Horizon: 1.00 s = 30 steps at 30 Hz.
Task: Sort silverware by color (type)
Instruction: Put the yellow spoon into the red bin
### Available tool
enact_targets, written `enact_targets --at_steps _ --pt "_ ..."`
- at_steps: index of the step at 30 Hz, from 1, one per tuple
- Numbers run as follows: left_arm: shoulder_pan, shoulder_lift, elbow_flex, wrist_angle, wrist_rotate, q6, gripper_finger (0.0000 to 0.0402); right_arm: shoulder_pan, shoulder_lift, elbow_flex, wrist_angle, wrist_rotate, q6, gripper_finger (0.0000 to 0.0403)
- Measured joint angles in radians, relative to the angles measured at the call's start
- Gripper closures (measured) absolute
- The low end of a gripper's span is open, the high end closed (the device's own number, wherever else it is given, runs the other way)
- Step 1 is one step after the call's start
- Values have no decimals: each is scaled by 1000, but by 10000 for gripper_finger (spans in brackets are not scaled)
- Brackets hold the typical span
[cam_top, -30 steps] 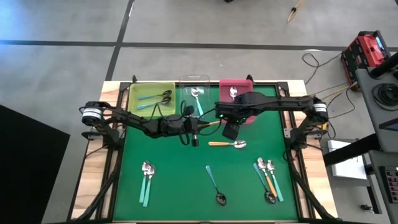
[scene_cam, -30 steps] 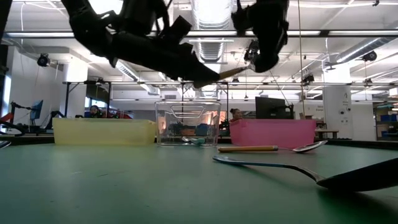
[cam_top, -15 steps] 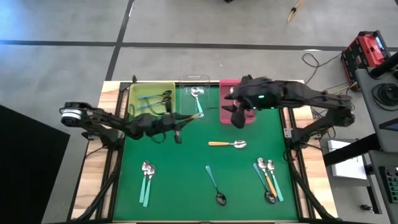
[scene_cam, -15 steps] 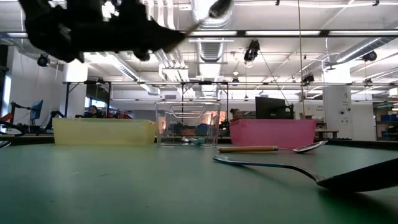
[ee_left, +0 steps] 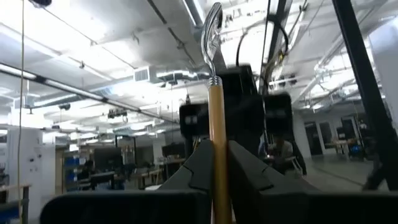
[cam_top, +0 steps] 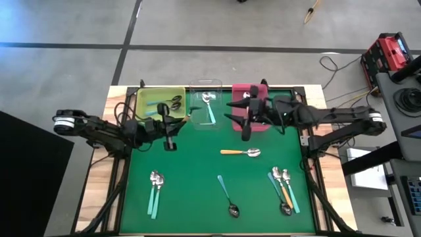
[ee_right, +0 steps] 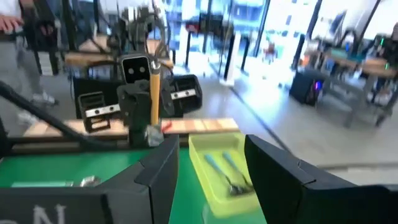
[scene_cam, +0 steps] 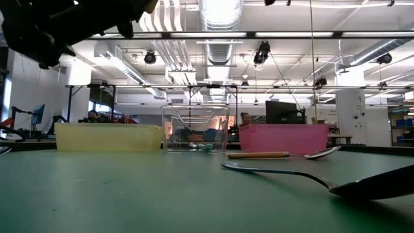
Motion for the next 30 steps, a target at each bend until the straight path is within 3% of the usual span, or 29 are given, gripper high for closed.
enact_targets --at_steps 6,12,20,30 --pt "-1 37 49 2 27 -3 390 0 84 -142 383 -17 -38 229" --pt "-1 112 107 2 44 -9 389 0 193 -151 630 -99 -43 231" --pt "-2 208 180 5 59 -27 389 1 301 -54 656 -107 -82 230" --pt "-2 220 183 3 66 -27 389 2 313 -38 650 -134 -76 239"
